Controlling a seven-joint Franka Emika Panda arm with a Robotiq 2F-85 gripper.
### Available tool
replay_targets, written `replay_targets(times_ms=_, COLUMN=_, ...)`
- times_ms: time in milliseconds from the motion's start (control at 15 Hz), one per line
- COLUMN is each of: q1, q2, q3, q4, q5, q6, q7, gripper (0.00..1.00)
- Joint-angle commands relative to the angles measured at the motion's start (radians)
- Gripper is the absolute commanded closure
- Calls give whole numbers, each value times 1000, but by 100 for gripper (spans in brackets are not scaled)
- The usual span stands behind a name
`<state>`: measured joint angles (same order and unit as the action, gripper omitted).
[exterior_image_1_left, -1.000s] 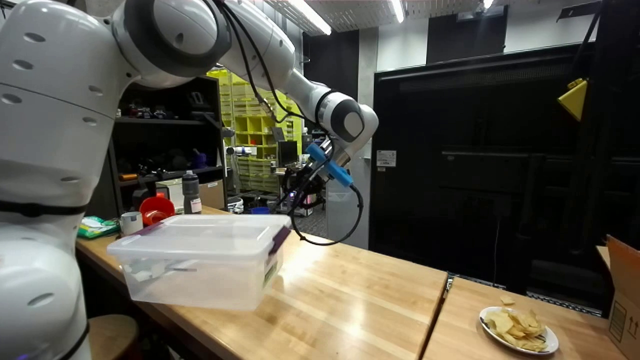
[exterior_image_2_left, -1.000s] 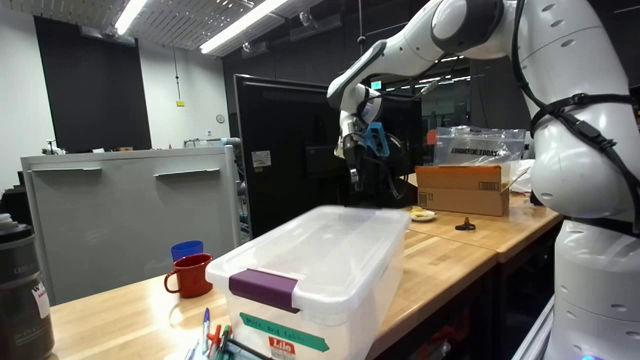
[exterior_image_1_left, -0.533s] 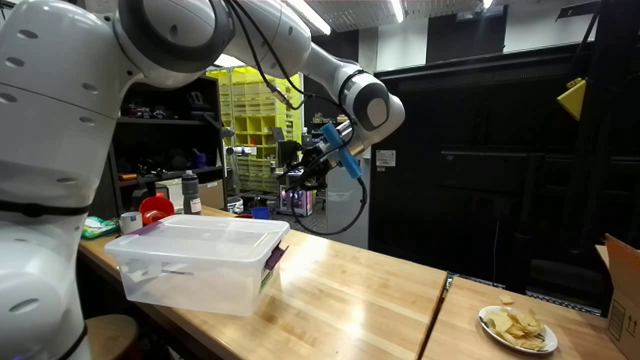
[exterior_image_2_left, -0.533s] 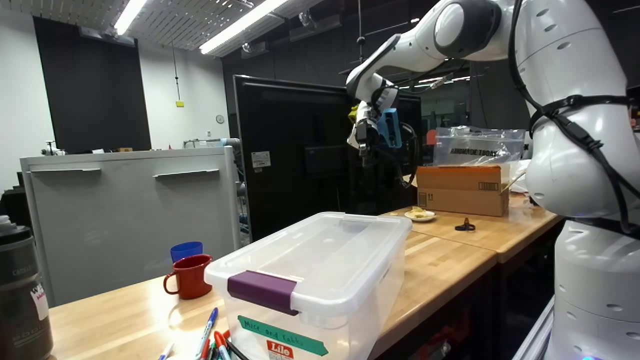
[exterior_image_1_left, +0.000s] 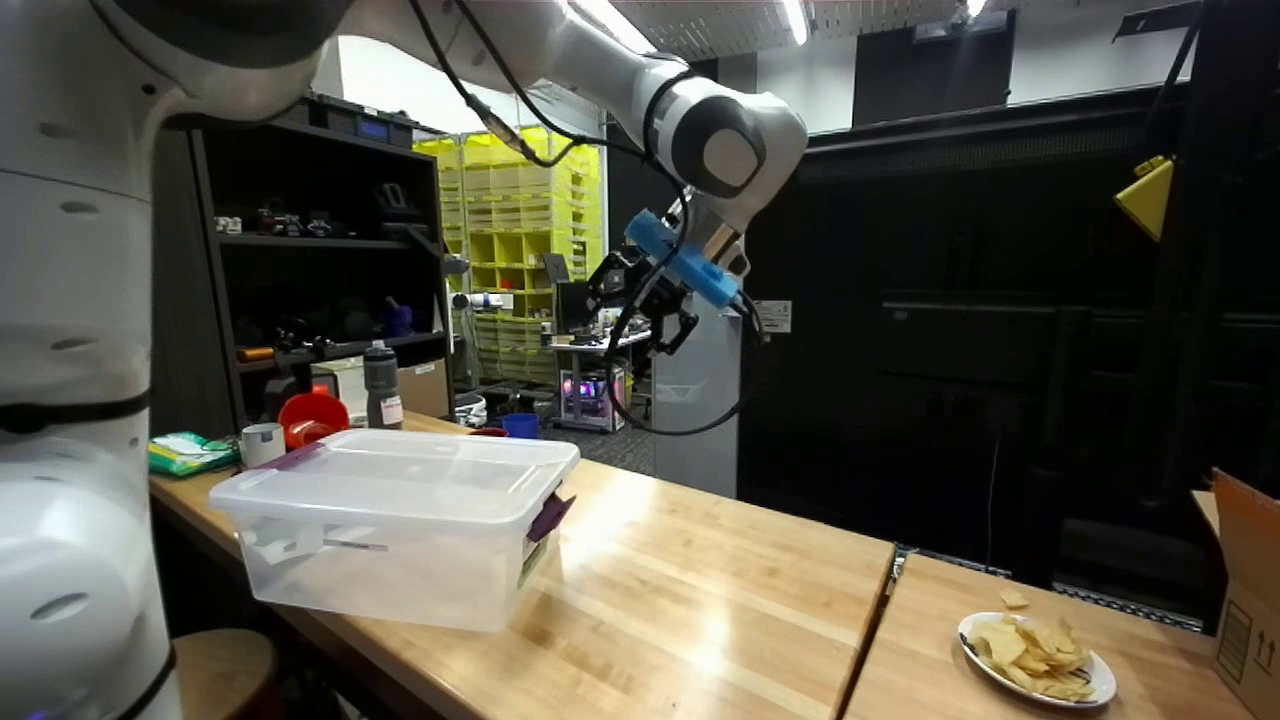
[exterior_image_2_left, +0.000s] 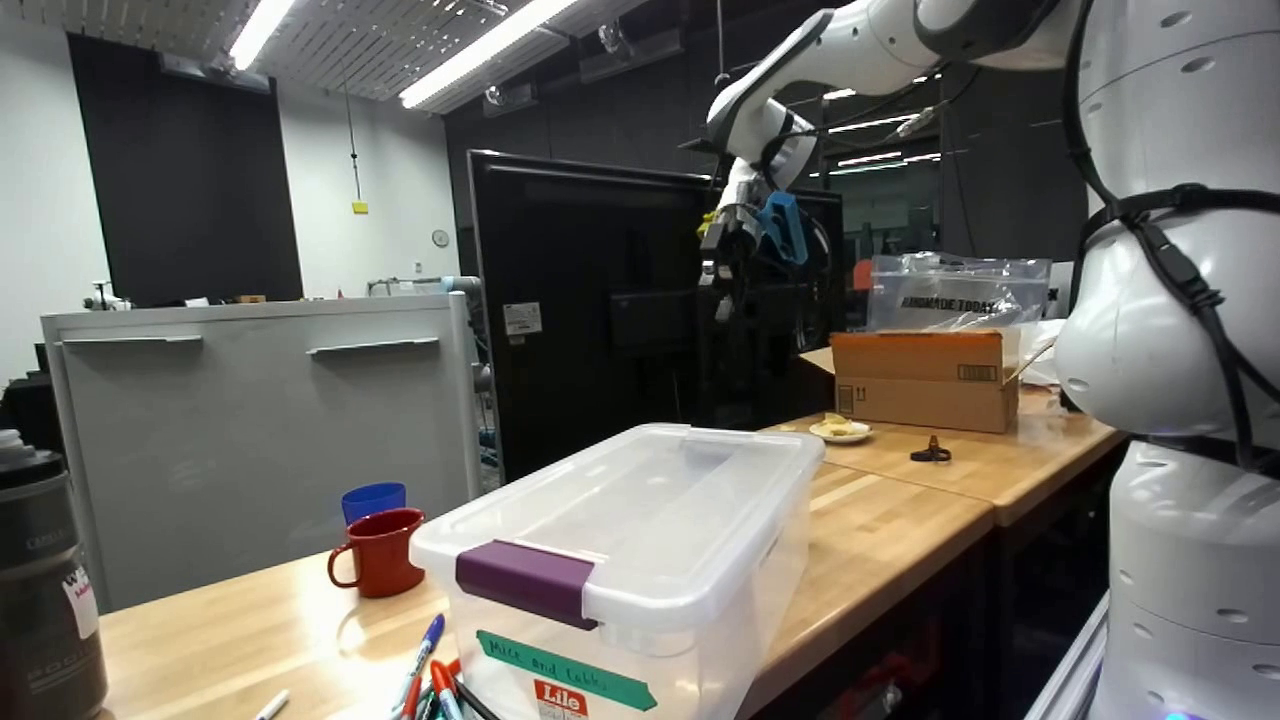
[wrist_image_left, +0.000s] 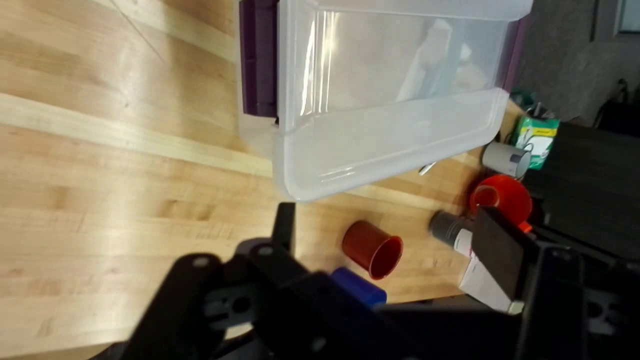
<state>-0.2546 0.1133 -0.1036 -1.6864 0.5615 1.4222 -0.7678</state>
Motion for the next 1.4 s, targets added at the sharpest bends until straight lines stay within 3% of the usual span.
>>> replay_targets(times_ms=0, q1=42, q2=-230, q3=-17, q4=-216, q5=-57, q6=191, q7=54, gripper=0)
replay_targets(times_ms=467, q1=127, q2=-570, q3=27, q4=-579, q5=-285, q6=526, q7=209, gripper=0)
replay_targets(times_ms=867, q1=238, q2=-718, q3=81, q4=-764, q5=-486, q6=539, q7=300, gripper=0)
replay_targets(times_ms=1333, q1=326, q2=-764, q3=107, q4=-814, q5=-608, q6=516, q7=356, gripper=0)
